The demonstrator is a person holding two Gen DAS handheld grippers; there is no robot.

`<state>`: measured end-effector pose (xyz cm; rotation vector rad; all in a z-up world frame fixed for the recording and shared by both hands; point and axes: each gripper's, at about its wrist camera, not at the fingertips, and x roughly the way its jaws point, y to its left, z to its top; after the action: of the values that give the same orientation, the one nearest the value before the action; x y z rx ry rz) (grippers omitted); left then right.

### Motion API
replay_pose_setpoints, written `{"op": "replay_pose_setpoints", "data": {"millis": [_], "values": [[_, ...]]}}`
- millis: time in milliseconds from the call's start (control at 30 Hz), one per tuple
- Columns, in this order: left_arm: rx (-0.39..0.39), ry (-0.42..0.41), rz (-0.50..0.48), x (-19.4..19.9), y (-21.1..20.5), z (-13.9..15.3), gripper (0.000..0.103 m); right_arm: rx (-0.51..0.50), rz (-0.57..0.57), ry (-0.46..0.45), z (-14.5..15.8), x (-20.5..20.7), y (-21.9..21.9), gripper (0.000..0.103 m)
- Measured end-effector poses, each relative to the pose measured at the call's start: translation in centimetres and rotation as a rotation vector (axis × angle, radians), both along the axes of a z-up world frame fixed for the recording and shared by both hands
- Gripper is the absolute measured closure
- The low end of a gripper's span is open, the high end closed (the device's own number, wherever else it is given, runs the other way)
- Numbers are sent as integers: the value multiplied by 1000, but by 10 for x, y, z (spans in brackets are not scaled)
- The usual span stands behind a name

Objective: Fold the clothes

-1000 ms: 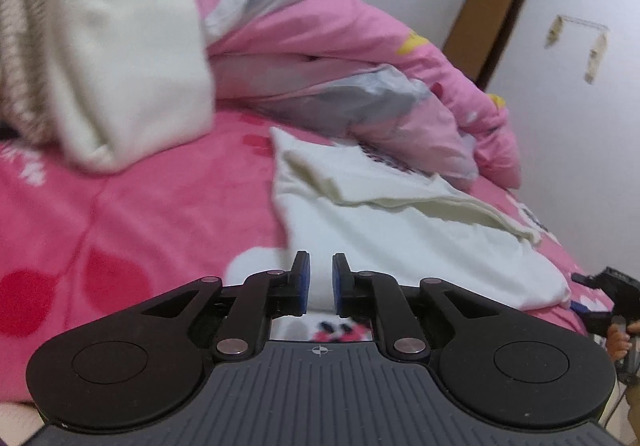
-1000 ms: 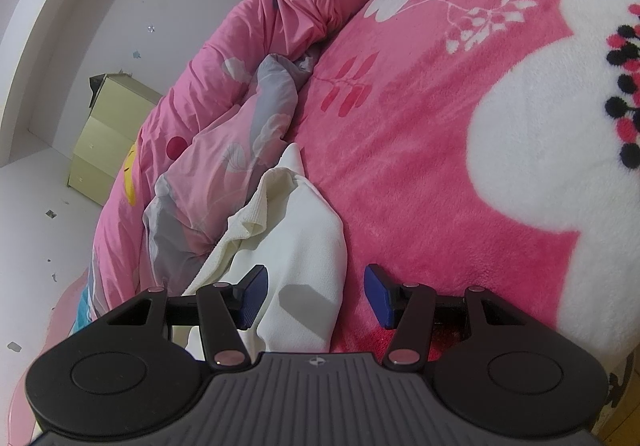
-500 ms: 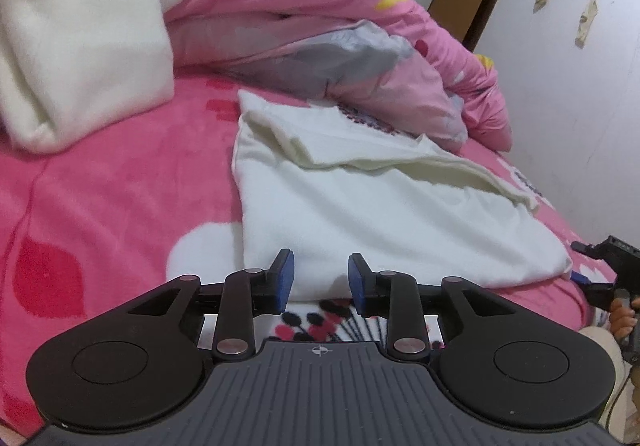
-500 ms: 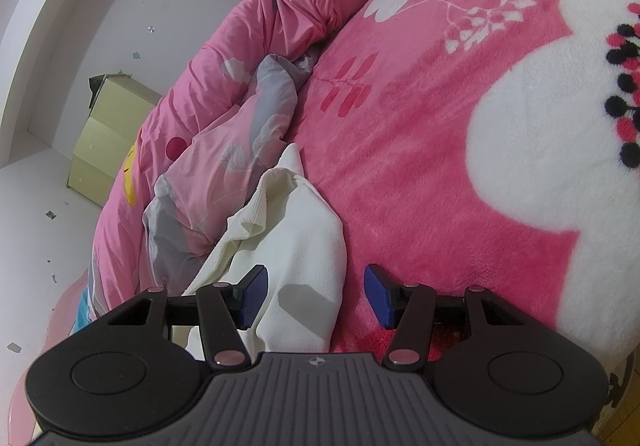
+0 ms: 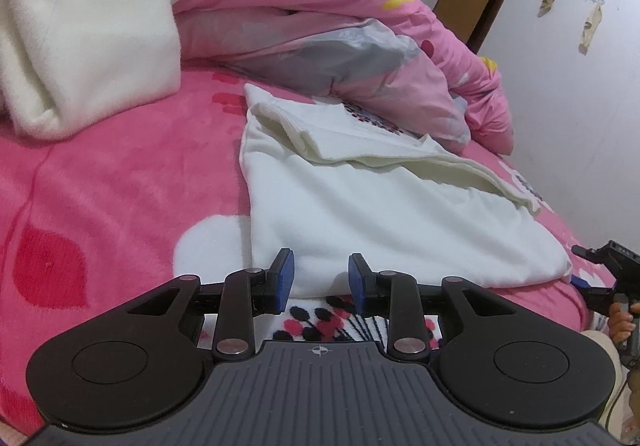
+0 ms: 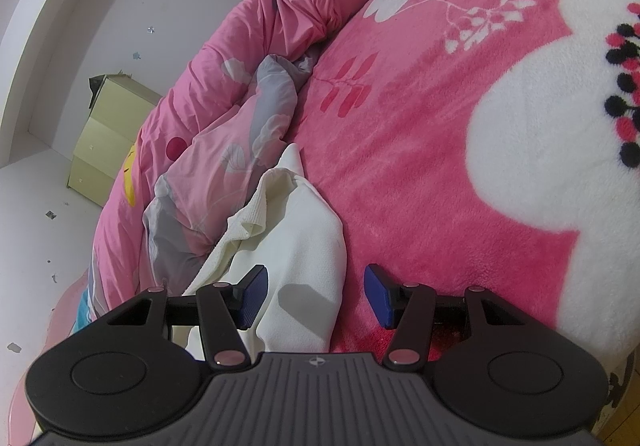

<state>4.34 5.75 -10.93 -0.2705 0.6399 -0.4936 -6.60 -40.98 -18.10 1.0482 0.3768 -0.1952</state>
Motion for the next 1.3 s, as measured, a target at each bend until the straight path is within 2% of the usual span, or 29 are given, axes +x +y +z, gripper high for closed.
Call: {"op": "replay_pose_setpoints", "data": {"millis": [1300], "values": [[-47, -2, -1, -1, 7, -6, 72, 6, 0, -3, 0, 0, 0, 47]]}}
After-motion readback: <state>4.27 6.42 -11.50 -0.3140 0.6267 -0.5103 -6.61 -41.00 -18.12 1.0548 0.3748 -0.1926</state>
